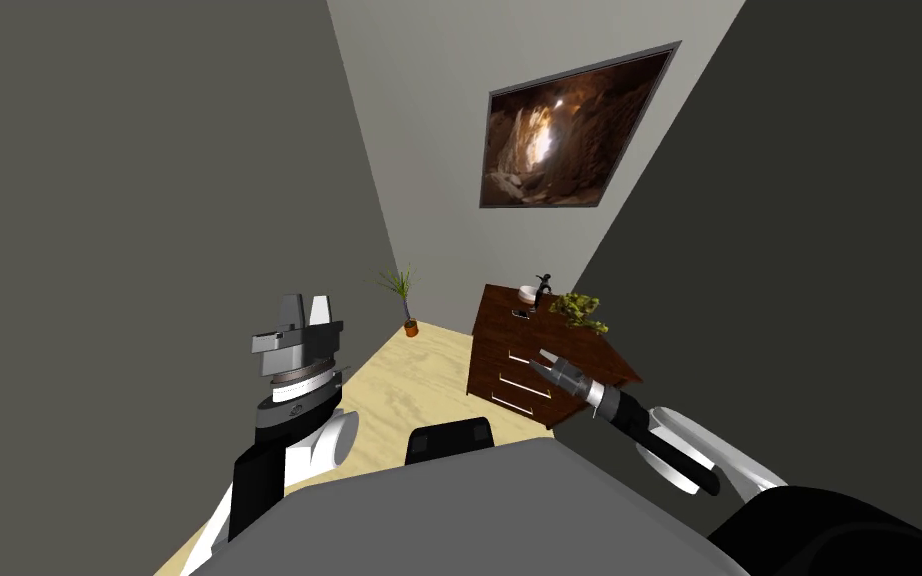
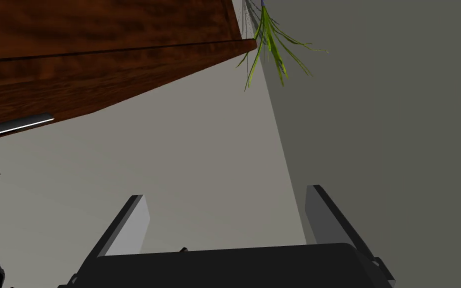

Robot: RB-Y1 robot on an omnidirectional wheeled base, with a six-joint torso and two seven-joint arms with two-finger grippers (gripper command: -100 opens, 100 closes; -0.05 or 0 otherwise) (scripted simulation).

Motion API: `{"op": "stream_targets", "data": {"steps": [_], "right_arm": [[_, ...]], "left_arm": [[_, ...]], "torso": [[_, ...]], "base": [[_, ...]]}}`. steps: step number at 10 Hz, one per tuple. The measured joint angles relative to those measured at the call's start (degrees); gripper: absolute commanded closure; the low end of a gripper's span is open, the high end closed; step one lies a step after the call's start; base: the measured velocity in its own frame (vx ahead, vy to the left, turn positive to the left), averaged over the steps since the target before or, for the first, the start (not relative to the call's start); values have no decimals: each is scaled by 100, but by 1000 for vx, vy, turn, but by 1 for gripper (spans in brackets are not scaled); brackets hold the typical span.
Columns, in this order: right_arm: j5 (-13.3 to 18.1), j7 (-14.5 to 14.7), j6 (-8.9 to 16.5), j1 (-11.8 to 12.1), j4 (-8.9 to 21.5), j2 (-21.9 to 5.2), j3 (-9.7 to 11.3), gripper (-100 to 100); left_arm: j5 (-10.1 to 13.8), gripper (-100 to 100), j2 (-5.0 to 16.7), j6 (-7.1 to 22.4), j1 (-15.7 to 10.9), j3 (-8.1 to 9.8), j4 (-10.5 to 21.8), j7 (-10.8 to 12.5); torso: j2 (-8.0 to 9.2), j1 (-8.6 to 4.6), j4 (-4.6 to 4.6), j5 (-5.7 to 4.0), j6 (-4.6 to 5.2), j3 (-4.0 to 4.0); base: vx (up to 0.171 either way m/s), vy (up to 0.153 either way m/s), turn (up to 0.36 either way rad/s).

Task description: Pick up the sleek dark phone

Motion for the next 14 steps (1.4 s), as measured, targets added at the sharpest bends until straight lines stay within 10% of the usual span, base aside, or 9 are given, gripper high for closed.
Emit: {"op": "stream_targets", "data": {"steps": [14], "right_arm": [[1140,92,-588,1018,1719,-2155,-323,-100]], "left_arm": [[0,0,0,0,1,0,0,0]], "torso": [[-3,3,0,0,2,-2]], "base": [[24,10,179]]}}
